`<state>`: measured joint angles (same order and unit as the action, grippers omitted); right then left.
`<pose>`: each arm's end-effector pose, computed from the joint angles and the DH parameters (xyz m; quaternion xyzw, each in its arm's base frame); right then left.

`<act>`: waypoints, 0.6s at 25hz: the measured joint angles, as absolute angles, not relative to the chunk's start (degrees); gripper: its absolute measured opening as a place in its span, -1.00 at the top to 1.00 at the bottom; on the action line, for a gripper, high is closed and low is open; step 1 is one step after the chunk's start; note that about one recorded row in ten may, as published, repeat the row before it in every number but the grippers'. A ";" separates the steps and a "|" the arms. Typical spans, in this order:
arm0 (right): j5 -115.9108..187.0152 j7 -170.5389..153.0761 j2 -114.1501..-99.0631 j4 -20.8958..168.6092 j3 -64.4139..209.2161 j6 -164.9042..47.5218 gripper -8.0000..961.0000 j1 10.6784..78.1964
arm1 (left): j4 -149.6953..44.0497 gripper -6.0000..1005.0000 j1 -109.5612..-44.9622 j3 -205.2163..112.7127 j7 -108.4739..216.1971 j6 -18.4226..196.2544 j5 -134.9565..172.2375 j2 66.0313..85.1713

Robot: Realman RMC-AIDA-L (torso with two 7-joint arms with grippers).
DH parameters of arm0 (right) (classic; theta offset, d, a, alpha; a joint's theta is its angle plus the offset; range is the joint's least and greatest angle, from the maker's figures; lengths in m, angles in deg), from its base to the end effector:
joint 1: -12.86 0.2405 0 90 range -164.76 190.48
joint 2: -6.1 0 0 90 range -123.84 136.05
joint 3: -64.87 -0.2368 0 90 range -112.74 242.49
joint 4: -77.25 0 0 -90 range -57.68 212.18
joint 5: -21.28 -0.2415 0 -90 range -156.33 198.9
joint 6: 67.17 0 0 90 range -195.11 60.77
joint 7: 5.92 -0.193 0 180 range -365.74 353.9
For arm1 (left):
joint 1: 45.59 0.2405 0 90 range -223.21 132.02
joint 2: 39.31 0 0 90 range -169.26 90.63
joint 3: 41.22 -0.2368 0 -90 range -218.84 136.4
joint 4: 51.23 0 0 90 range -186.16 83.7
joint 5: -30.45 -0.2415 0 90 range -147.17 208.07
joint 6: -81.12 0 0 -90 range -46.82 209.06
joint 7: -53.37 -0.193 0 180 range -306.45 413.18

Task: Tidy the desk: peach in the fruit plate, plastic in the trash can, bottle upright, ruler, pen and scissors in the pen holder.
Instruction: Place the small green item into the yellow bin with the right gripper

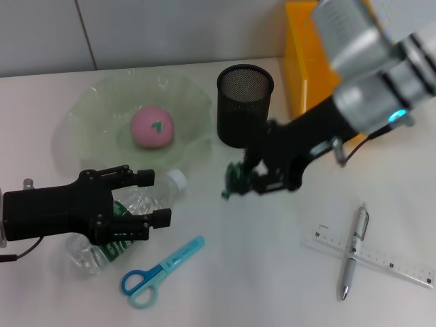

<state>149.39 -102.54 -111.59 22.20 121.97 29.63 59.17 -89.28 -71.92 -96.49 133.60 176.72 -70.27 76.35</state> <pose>0.1326 0.3929 -0.0313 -0.9982 0.0520 0.0291 0.0031 -0.2272 0.3325 -0.0313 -0.9427 -0.1856 -0.2736 0.0446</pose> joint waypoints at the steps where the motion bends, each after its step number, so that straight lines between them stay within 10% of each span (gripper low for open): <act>1: 149.37 -102.55 -111.52 21.33 120.08 30.03 0.52 58.95 | -89.28 -0.72 -71.94 -96.50 133.58 176.68 -70.28 76.36; 15: 133.27 -102.66 -110.13 19.48 100.92 15.64 0.52 52.67 | -89.20 -0.72 -72.54 -96.50 133.00 176.48 -70.27 76.85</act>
